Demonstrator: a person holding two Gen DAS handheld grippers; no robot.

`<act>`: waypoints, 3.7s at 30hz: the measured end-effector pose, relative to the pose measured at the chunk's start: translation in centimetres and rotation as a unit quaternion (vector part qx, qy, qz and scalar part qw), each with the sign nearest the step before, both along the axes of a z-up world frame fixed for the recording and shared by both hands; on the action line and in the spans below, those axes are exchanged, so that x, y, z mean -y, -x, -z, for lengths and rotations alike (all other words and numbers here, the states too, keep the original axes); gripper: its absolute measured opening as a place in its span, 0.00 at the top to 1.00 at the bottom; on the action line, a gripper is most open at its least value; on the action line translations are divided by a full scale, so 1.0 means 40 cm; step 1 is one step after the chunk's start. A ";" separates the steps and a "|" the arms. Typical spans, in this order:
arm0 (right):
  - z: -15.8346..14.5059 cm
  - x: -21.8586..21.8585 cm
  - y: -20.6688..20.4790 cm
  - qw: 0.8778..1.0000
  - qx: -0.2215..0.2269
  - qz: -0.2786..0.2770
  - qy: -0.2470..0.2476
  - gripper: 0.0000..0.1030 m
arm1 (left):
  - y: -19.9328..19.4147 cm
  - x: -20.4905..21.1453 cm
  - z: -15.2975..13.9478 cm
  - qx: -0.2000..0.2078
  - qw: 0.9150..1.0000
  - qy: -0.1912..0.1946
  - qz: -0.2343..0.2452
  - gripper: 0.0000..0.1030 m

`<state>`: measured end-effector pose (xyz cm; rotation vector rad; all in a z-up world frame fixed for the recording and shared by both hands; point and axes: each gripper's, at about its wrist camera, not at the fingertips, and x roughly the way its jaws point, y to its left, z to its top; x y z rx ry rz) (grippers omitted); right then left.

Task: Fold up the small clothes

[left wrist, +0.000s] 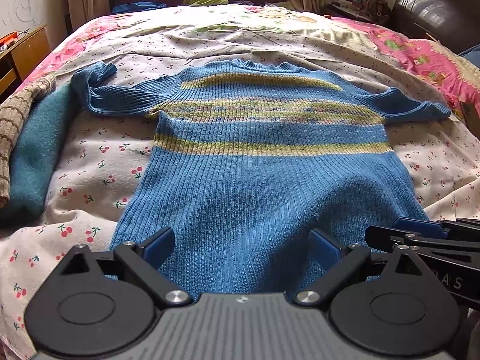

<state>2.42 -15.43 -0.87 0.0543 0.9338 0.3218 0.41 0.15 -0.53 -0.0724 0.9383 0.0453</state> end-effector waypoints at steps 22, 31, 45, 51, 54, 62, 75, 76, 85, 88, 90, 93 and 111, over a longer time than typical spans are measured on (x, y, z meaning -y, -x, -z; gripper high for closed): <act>-0.015 0.003 -0.005 1.000 0.016 0.004 0.024 0.65 | -0.006 0.013 -0.012 0.014 1.000 -0.007 0.007 0.00; -0.016 0.031 -0.028 1.000 0.013 0.016 0.006 0.65 | -0.037 0.033 -0.019 0.018 1.000 -0.011 0.017 0.00; -0.023 0.115 -0.127 0.999 0.017 0.043 -0.013 0.65 | -0.168 0.109 -0.034 0.026 0.999 -0.017 0.041 0.00; -0.030 0.158 -0.173 0.998 0.019 0.054 -0.024 0.65 | -0.232 0.154 -0.024 0.021 0.998 -0.020 0.056 0.00; -0.034 0.173 -0.196 0.998 0.022 0.055 -0.021 0.65 | -0.261 0.171 -0.018 0.020 0.998 -0.014 0.062 0.00; -0.030 0.218 -0.256 0.997 0.015 0.068 -0.025 0.65 | -0.336 0.216 -0.003 0.015 0.997 0.002 0.074 0.00; -0.036 0.443 -0.439 0.983 0.035 0.182 0.006 0.66 | -0.451 0.322 -0.008 0.038 0.993 0.018 0.106 0.00; -0.038 0.459 -0.458 0.980 0.039 0.193 0.011 0.65 | -0.461 0.335 -0.009 0.041 0.993 0.017 0.111 0.00; -0.010 0.621 -0.704 0.953 0.022 0.300 0.035 0.61 | -0.524 0.423 0.010 0.046 0.988 0.024 0.148 0.00; 0.012 0.648 -0.761 0.947 0.002 0.318 0.036 0.60 | -0.528 0.427 0.022 0.039 0.988 0.027 0.149 0.00; 0.034 0.663 -0.782 0.946 -0.023 0.322 0.025 0.60 | -0.528 0.424 0.031 0.034 0.988 0.031 0.147 0.00; 0.055 0.670 -0.779 0.945 -0.029 0.323 0.048 0.61 | -0.528 0.422 0.043 0.026 0.988 0.030 0.146 0.00; 0.072 0.871 -0.551 0.903 -0.033 0.410 -0.119 0.63 | -0.494 0.425 0.042 0.018 0.988 0.032 0.153 0.00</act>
